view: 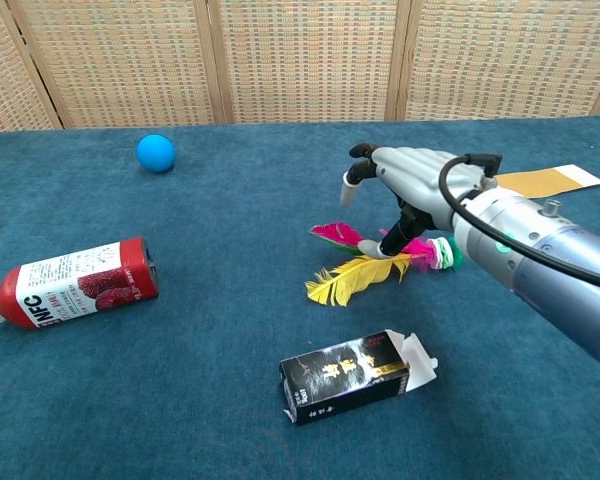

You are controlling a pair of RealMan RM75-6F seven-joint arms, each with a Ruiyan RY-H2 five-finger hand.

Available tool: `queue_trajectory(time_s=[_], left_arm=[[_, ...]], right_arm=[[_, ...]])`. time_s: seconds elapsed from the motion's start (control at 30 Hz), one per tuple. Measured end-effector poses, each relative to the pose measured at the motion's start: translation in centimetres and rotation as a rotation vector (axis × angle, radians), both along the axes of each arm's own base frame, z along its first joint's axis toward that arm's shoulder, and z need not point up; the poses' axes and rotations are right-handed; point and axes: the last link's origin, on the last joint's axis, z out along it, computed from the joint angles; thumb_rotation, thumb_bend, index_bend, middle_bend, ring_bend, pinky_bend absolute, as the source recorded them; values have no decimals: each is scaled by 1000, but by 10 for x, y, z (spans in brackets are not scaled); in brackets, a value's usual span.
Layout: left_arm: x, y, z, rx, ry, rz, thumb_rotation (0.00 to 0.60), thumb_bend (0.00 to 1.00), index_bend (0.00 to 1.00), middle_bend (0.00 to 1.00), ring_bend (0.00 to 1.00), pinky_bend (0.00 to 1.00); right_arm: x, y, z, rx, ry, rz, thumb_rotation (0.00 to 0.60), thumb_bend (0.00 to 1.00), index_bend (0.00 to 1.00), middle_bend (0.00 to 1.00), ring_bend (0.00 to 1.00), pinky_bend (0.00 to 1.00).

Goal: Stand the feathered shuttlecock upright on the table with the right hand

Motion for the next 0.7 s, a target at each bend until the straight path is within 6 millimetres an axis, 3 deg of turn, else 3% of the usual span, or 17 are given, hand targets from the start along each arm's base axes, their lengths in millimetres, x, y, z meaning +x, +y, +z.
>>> queue_trajectory(time_s=[0.2,0.7], left_arm=[[-1,1,-2,-9,-1,3,600,13,0,0,0,0],[-2,3,-3,-14,-13,5,600,13,0,0,0,0]], right_arm=[[1,-6,-6,11,21,-6,600,343,346,0,0,0],[-20,-21,-31,41,44,-64,600,386,410,23,0,0]])
